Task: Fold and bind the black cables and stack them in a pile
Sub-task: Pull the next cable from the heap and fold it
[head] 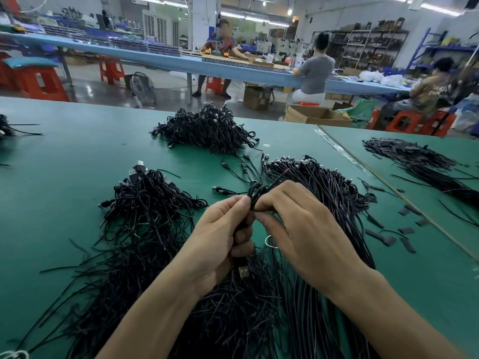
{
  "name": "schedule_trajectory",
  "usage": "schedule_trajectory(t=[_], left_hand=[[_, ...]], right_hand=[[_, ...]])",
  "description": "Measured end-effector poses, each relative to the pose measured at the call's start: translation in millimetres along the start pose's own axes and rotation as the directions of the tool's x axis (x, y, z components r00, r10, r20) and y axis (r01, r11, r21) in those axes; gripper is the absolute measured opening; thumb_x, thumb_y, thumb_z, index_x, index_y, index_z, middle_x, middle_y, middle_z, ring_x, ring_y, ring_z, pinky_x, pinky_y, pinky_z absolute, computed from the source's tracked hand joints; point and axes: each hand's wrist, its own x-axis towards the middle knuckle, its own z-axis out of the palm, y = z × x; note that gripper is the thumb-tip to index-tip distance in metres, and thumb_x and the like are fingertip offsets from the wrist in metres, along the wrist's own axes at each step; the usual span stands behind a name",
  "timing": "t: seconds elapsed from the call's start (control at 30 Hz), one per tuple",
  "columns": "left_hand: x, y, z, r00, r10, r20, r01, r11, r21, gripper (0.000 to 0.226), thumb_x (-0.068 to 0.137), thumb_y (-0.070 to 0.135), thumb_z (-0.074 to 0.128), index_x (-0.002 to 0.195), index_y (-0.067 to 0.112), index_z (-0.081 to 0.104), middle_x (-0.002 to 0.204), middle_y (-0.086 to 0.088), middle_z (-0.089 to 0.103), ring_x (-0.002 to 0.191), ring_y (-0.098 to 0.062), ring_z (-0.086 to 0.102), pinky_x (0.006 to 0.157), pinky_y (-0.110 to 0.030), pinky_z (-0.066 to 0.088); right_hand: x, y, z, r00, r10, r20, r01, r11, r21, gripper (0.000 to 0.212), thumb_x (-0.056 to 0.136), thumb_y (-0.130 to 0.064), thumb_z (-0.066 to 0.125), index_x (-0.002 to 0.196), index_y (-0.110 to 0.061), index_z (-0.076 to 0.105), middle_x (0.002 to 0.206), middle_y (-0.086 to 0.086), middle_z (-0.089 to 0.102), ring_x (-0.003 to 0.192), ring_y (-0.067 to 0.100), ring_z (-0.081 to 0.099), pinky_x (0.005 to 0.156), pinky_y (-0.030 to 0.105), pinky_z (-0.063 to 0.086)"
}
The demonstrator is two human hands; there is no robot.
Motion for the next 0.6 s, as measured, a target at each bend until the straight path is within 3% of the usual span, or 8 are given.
schedule_trajectory(t=[0.13,0.37,0.5,0.6], left_hand=[[-0.7,-0.6,1.2,1.000,-0.001,0.018,0.001,1.000,0.001,0.021,0.099,0.022,0.050,0.083,0.011,0.057,0.066,0.002,0.041,0.049,-0.004,0.032,0.037,-0.014,0.029],[-2.4,-1.0,3.7,1.000,0.013,0.003,-0.013,1.000,0.005,0.024,0.100,0.021,0.050,0.079,0.012,0.058,0.067,0.000,0.040,0.051,-0.005,0.031,0.038,-0.014,0.029],[-2.1,-2.5,3.6,0.999,0.045,0.011,-0.045,0.999,-0.012,0.025,0.095,0.024,0.054,0.074,0.019,0.068,0.068,0.002,0.046,0.051,-0.005,0.036,0.040,-0.015,0.033],[-2.0,-3.2,1.6,0.994,0.107,0.035,-0.107,0.994,0.014,0.013,0.087,0.030,0.062,0.087,0.025,0.074,0.069,0.005,0.055,0.056,-0.005,0.047,0.049,-0.019,0.042]], right_hand=[[-0.2,-0.9,-0.5,0.999,-0.046,-0.028,0.046,0.999,-0.005,0.006,0.096,-0.017,0.064,0.096,-0.013,0.067,0.094,-0.002,0.059,0.086,0.019,0.059,0.081,0.033,0.051],[0.7,-4.2,-2.8,0.999,0.046,0.026,-0.046,0.999,-0.001,0.015,0.097,-0.026,0.059,0.093,-0.015,0.067,0.091,-0.004,0.060,0.087,0.017,0.057,0.081,0.033,0.049],[1.4,-6.2,2.3,0.989,0.143,0.026,-0.145,0.986,0.086,0.013,0.098,-0.027,0.056,0.092,-0.019,0.064,0.090,-0.012,0.054,0.084,0.006,0.051,0.077,0.018,0.043],[1.2,-7.3,5.7,0.973,0.227,-0.040,-0.210,0.943,0.257,0.012,0.097,-0.019,0.061,0.087,-0.025,0.059,0.086,-0.016,0.056,0.083,0.001,0.054,0.073,0.008,0.039]])
